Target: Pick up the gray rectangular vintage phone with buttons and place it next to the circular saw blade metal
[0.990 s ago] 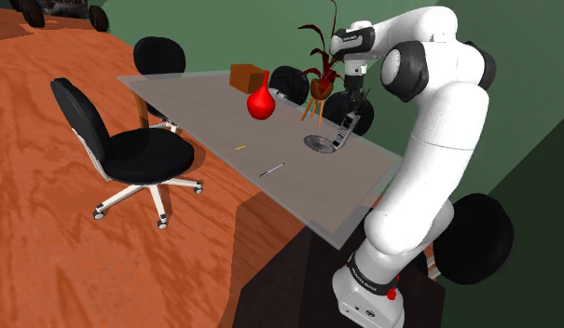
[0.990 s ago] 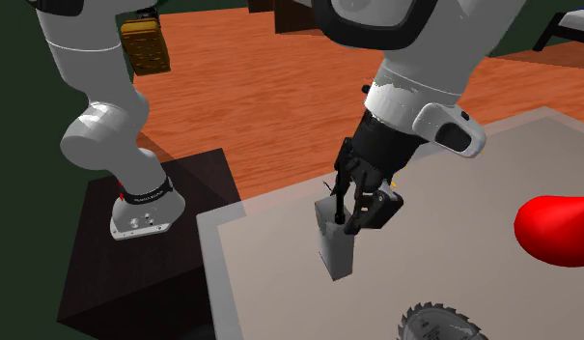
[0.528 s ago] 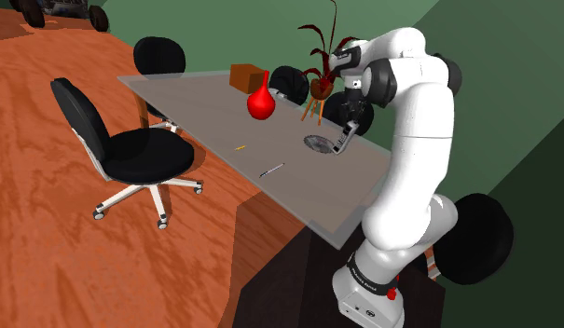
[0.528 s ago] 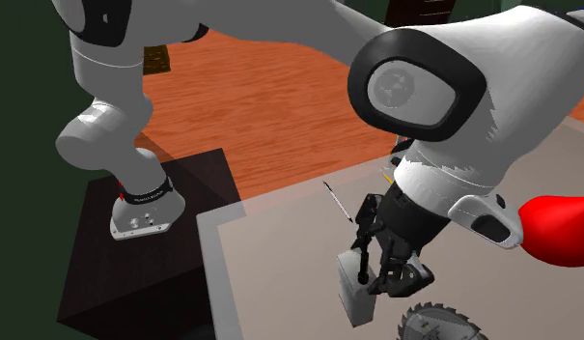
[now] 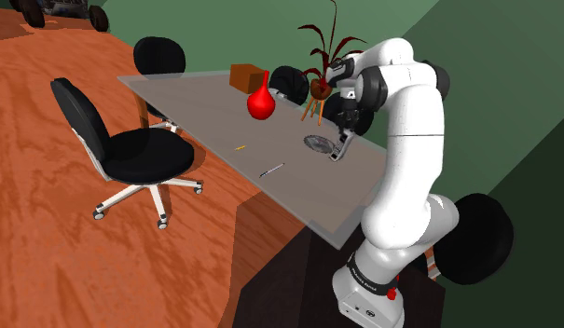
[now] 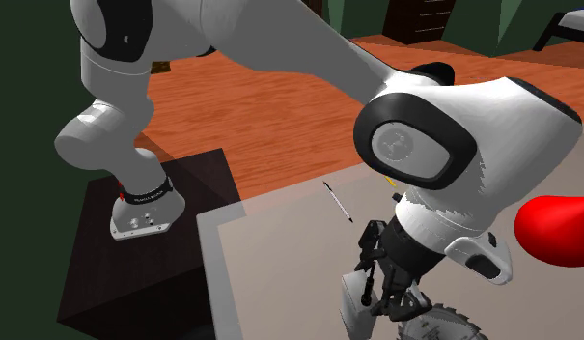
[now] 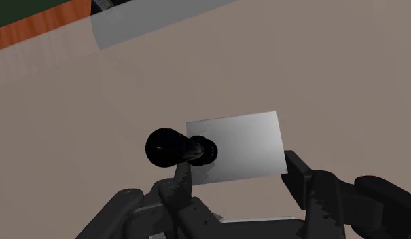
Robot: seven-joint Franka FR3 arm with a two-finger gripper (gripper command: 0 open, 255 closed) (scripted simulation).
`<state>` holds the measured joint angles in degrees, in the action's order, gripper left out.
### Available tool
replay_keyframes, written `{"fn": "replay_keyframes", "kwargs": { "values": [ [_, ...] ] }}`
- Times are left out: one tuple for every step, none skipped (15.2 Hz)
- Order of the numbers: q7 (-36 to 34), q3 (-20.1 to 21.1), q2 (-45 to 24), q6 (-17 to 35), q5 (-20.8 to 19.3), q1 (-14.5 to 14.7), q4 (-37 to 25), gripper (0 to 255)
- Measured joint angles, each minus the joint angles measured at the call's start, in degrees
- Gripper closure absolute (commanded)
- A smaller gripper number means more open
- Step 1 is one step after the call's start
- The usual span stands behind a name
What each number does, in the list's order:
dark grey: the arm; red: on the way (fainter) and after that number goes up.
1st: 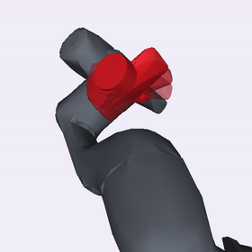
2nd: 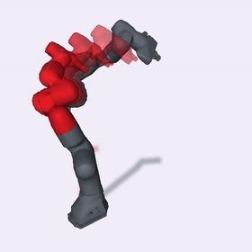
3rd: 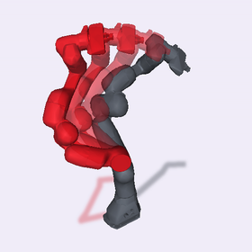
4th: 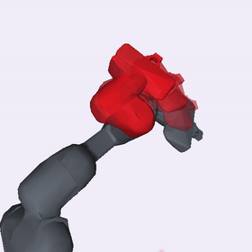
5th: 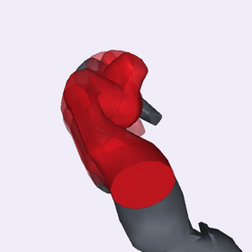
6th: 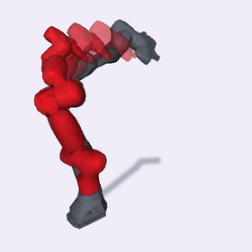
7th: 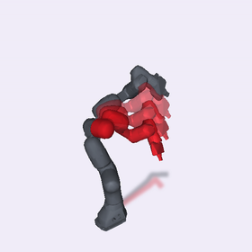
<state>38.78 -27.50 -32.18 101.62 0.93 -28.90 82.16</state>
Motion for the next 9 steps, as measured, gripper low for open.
{"fn": "replay_keyframes", "kwargs": {
  "values": [
    [0.0, 0.1, -0.2, 0.6, 0.1, 0.0, 0.4, 255],
    [-0.1, 0.1, -0.6, 1.1, 0.2, -0.1, 0.6, 255],
    [-0.1, 0.2, -0.9, 1.8, 0.3, -0.1, 1.0, 255],
    [-0.1, 0.3, -1.2, 2.4, 0.4, -0.2, 1.3, 255],
    [-0.1, 0.3, -1.5, 2.9, 0.5, -0.3, 1.5, 255],
    [-0.2, 0.4, -1.5, 3.4, 0.5, -0.2, 1.9, 255],
    [-0.2, 0.4, -1.5, 3.6, 0.5, -0.2, 2.2, 255],
    [-0.2, 0.4, -1.5, 3.7, 0.5, -0.2, 2.3, 255],
    [-0.2, 0.4, -1.5, 3.7, 0.5, -0.2, 2.3, 255]
  ]
}}
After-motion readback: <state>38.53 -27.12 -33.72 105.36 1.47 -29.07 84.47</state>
